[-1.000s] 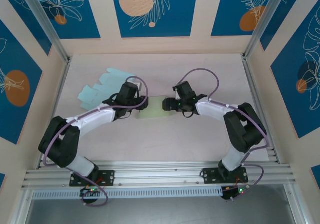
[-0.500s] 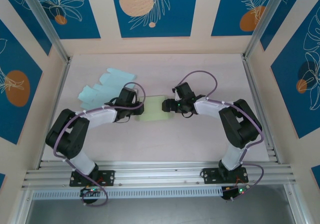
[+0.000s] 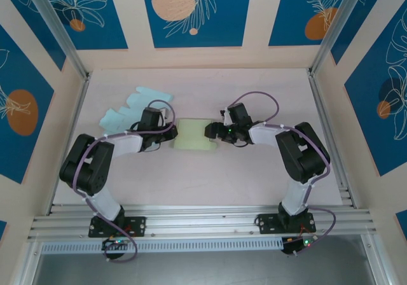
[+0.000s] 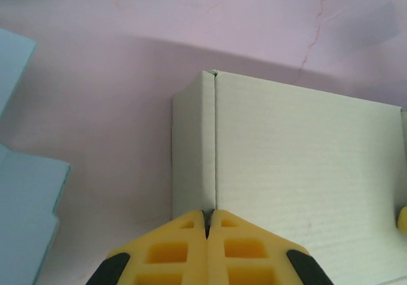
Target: Fold the paper box
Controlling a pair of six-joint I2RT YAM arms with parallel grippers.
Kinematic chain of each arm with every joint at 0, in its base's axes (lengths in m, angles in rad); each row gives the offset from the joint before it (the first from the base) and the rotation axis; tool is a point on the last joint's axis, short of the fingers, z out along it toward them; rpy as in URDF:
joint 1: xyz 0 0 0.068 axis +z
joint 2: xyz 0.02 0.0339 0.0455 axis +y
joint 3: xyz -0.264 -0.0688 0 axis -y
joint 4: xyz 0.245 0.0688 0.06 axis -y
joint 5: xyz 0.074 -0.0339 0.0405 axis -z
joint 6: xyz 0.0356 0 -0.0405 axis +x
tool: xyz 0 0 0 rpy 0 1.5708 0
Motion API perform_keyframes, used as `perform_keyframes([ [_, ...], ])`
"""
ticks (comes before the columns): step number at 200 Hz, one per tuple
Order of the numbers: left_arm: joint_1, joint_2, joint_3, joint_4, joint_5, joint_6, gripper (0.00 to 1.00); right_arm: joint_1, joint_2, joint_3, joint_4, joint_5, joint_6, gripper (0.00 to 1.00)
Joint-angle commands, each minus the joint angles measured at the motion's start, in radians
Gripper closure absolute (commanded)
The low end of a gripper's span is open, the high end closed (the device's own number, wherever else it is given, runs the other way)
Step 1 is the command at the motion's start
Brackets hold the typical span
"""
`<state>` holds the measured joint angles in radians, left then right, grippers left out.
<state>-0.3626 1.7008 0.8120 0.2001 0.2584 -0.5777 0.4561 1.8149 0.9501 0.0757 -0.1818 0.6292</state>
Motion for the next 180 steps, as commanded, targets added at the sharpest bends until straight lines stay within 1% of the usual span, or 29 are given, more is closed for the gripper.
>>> perform_keyframes([
  [1, 0.028, 0.077, -0.048, -0.102, 0.026, -0.020, 0.97, -0.005, 0.031, -0.013, 0.068, -0.094, 0.055, 0.25],
  [39, 0.045, 0.102, -0.046, -0.088, 0.049, -0.027, 0.99, -0.012, 0.068, -0.028, 0.172, -0.170, 0.115, 0.28],
  [58, 0.051, 0.105, -0.048, -0.075, 0.068, -0.031, 0.99, -0.017, 0.099, -0.034, 0.250, -0.225, 0.157, 0.33],
  [78, 0.050, 0.101, -0.043, -0.067, 0.091, -0.028, 0.98, -0.020, 0.132, -0.034, 0.331, -0.278, 0.200, 0.43],
  [97, 0.051, 0.077, -0.043, -0.067, 0.100, -0.023, 0.94, -0.020, 0.137, -0.035, 0.358, -0.289, 0.231, 0.54],
  [106, 0.050, 0.057, -0.045, -0.071, 0.099, -0.019, 0.91, -0.022, 0.125, -0.041, 0.357, -0.285, 0.241, 0.55],
  [114, 0.051, 0.032, -0.046, -0.077, 0.096, -0.012, 0.86, -0.024, 0.106, -0.048, 0.350, -0.280, 0.255, 0.56],
  [127, 0.051, -0.019, -0.048, -0.086, 0.090, 0.003, 0.73, -0.030, 0.070, -0.055, 0.324, -0.278, 0.274, 0.58],
  [147, 0.050, -0.125, -0.055, -0.084, 0.085, 0.043, 0.51, -0.043, 0.009, -0.052, 0.227, -0.280, 0.299, 0.58],
  [156, 0.050, -0.181, -0.067, -0.067, 0.082, 0.069, 0.44, -0.049, -0.017, -0.042, 0.169, -0.284, 0.303, 0.58],
  [164, 0.045, -0.233, -0.084, -0.037, 0.079, 0.109, 0.38, -0.054, -0.037, -0.031, 0.109, -0.292, 0.306, 0.58],
  [173, 0.032, -0.287, -0.105, 0.006, 0.073, 0.186, 0.31, -0.062, -0.058, -0.020, 0.057, -0.319, 0.316, 0.58],
  [180, 0.010, -0.333, -0.124, 0.038, 0.054, 0.259, 0.28, -0.071, -0.073, -0.012, 0.016, -0.341, 0.321, 0.58],
])
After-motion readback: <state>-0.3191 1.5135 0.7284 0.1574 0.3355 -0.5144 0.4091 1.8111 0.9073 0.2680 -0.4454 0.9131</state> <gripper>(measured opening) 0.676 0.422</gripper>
